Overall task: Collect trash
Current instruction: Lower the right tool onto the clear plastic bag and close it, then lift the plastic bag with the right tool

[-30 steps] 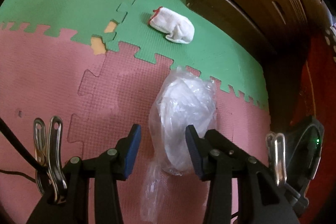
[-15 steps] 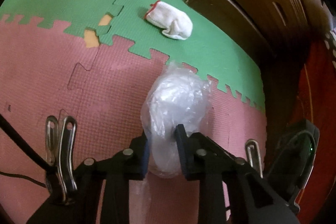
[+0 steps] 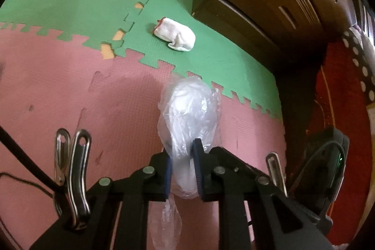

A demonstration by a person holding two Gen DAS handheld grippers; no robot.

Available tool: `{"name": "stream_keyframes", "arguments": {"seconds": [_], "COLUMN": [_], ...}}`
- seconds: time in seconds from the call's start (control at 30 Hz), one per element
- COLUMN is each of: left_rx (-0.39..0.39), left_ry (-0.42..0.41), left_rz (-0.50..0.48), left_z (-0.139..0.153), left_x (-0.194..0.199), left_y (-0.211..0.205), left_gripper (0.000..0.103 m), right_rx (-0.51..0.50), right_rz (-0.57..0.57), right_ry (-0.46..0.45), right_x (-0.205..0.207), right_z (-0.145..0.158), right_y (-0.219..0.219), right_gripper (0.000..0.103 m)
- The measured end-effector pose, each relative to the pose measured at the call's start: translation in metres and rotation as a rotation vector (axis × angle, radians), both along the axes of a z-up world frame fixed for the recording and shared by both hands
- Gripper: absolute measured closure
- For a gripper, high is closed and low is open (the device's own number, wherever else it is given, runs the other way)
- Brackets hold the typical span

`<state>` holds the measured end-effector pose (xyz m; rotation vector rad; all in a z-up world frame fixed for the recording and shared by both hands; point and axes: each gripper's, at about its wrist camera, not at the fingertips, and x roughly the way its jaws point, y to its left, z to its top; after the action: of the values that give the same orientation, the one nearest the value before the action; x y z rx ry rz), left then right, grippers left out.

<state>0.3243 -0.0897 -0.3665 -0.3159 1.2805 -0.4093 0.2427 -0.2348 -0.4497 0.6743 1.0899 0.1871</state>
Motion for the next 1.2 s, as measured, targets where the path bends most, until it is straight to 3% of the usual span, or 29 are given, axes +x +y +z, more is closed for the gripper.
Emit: {"name": "stream_keyframes", "arguments": {"seconds": [0.17, 0.3, 0.43, 0.47, 0.57, 0.6, 1.0, 1.13, 1.2], "left_rx": [0.016, 0.105, 0.13, 0.131, 0.128, 0.122, 0.092, 0.067, 0.067], "left_ry": [0.015, 0.034, 0.082, 0.091, 0.102, 0.103, 0.119, 0.138, 0.131], "left_rz": [0.037, 0.058, 0.093, 0.102, 0.125, 0.129, 0.137, 0.144, 0.141], "left_z": [0.003, -0.007, -0.02, -0.022, -0.026, -0.027, -0.045, -0.045, -0.04], "left_x": [-0.018, -0.03, -0.036, -0.037, -0.036, -0.035, -0.018, -0.017, -0.019], "left_y": [0.019, 0.033, 0.047, 0.05, 0.057, 0.06, 0.06, 0.058, 0.057], "left_gripper": [0.086, 0.087, 0.087, 0.084, 0.077, 0.074, 0.066, 0.074, 0.078], "right_rx": [-0.008, -0.027, -0.063, -0.062, -0.052, -0.052, 0.016, 0.009, -0.009], "right_rz": [0.057, 0.115, 0.144, 0.141, 0.121, 0.11, 0.17, 0.198, 0.204], "right_ry": [-0.007, 0.002, 0.015, 0.023, 0.05, 0.054, 0.086, 0.081, 0.069], "right_x": [-0.009, -0.015, -0.017, -0.017, -0.008, -0.005, 0.015, 0.015, 0.013], "right_z": [0.01, 0.011, 0.007, 0.005, -0.003, -0.006, -0.034, -0.034, -0.031], "right_y": [0.017, 0.032, 0.04, 0.04, 0.033, 0.031, 0.05, 0.057, 0.058], "right_gripper": [0.095, 0.097, 0.097, 0.094, 0.072, 0.07, 0.07, 0.07, 0.081]}}
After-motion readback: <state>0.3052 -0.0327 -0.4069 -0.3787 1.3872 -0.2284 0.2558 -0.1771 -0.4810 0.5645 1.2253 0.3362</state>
